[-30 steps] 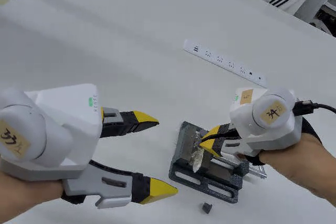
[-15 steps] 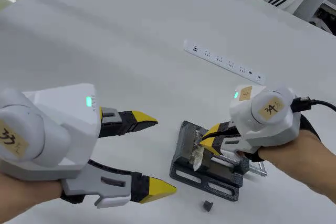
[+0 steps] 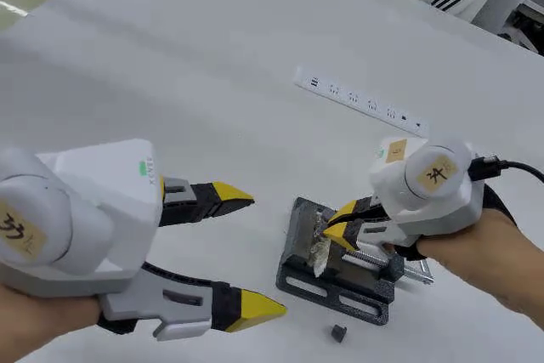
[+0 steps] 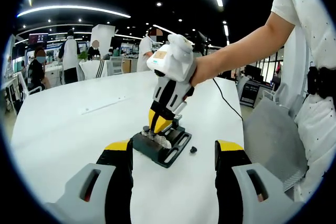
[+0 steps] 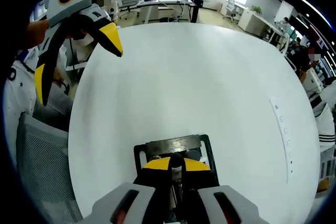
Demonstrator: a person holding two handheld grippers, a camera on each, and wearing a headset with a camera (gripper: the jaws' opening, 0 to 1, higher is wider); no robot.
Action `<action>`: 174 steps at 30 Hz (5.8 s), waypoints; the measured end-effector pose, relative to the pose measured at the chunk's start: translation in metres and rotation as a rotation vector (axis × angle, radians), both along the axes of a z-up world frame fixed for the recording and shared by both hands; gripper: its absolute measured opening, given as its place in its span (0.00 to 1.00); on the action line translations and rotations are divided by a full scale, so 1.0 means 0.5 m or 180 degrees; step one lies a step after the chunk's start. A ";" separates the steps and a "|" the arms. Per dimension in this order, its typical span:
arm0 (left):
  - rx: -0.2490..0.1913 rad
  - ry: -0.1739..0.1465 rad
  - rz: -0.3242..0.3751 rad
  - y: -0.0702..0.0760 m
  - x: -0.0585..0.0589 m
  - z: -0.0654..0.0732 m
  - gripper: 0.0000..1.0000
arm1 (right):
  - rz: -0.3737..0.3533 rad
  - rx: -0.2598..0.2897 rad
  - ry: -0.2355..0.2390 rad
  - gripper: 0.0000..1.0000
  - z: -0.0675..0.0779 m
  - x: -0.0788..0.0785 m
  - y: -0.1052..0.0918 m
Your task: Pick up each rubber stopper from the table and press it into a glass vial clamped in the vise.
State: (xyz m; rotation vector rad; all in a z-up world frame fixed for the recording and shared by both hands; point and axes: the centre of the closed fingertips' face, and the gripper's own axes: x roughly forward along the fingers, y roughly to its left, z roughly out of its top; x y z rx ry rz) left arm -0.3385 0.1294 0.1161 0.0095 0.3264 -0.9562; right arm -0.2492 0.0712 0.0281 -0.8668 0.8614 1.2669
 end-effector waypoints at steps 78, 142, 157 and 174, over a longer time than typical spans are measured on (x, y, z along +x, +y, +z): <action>0.1043 -0.0020 -0.1078 -0.127 -0.017 -0.087 0.53 | -0.0901 0.1421 0.0057 0.67 0.116 -0.134 -0.273; 0.2108 0.0031 -0.1757 -0.269 0.013 -0.288 0.07 | -0.1275 0.1687 0.0060 0.66 0.080 -0.158 -0.351; 0.2128 0.0067 -0.1701 -0.266 0.018 -0.295 0.06 | -0.1295 0.1682 0.0047 0.65 0.084 -0.161 -0.348; 0.2086 0.0124 -0.1635 -0.269 0.022 -0.294 0.05 | -0.1303 0.1695 0.0065 0.65 0.080 -0.165 -0.348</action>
